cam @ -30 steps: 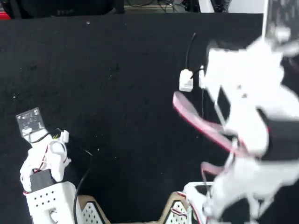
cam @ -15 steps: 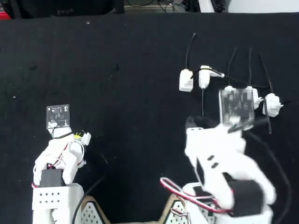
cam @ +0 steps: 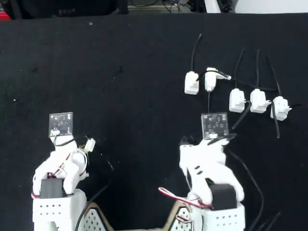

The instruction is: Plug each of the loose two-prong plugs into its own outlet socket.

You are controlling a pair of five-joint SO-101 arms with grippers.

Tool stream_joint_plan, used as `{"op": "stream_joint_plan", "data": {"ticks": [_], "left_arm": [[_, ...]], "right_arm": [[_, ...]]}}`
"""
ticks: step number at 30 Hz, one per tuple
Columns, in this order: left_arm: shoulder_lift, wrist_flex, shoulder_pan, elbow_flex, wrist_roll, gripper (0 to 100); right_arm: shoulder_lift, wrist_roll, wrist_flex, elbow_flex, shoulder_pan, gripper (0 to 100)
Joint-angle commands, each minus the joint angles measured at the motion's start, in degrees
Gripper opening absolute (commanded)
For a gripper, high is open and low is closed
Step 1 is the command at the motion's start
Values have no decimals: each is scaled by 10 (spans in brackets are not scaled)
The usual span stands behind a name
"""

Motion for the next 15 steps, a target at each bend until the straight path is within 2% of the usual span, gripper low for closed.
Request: {"op": "stream_joint_plan", "data": {"ticks": [1, 9, 15], "left_arm": [[-86, 17, 9, -5, 0, 30], [-74, 39, 30, 36, 0, 30], [-74, 40, 35, 95, -1, 31]], "right_arm": [[-53, -3, -12, 17, -9, 48], [-53, -2, -11, 110, -4, 47], [-54, -2, 19, 114, -4, 47]]}}
